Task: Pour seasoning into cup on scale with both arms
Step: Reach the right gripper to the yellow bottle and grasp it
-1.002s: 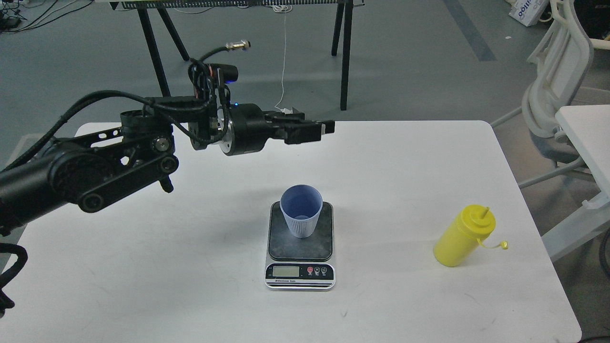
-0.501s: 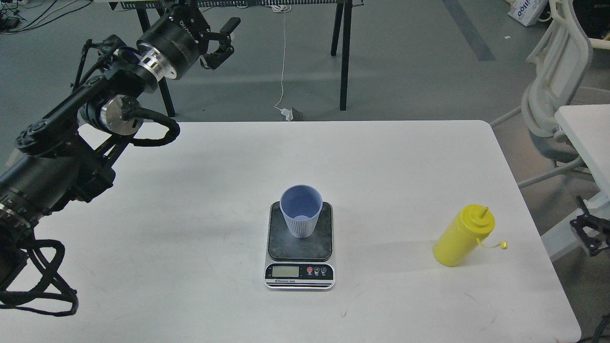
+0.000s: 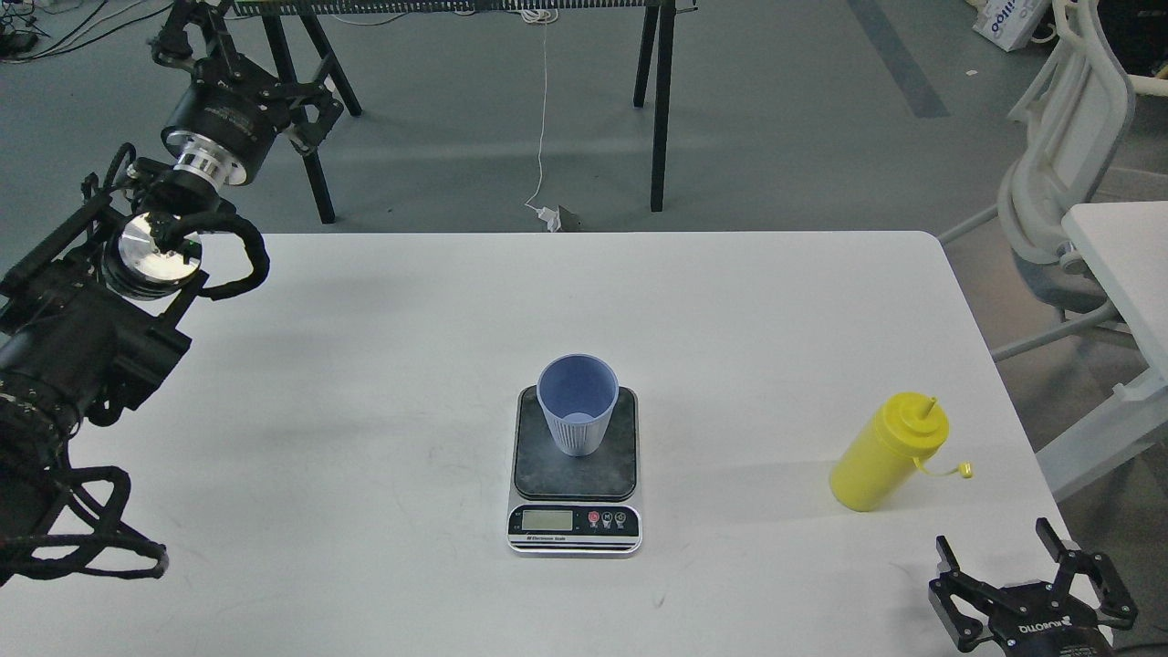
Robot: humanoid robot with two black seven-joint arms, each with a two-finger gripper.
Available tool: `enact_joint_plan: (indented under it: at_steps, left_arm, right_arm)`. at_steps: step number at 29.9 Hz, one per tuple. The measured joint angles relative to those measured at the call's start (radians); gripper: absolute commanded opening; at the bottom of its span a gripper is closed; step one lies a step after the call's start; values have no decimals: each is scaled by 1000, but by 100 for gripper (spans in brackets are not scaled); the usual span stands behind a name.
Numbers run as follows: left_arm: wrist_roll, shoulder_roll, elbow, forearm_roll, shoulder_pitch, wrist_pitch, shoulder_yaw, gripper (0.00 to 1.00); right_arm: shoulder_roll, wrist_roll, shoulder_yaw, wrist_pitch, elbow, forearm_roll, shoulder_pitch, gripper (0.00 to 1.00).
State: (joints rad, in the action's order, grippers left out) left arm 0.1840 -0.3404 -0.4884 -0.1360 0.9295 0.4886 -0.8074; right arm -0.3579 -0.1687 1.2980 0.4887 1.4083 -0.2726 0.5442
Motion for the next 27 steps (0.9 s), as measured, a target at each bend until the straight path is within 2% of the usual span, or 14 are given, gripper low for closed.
enact_joint_plan:
  at_steps: [11,27]
  left_arm:
    - [0,-13,0,3,-3,0,3,100]
    - [3,-43,-1,3,-3,0,3,100]
  right_arm:
    - [44,5,-100,0,-81,14,-218,100]
    - [129,4,-153,0,-206,37,-307,98]
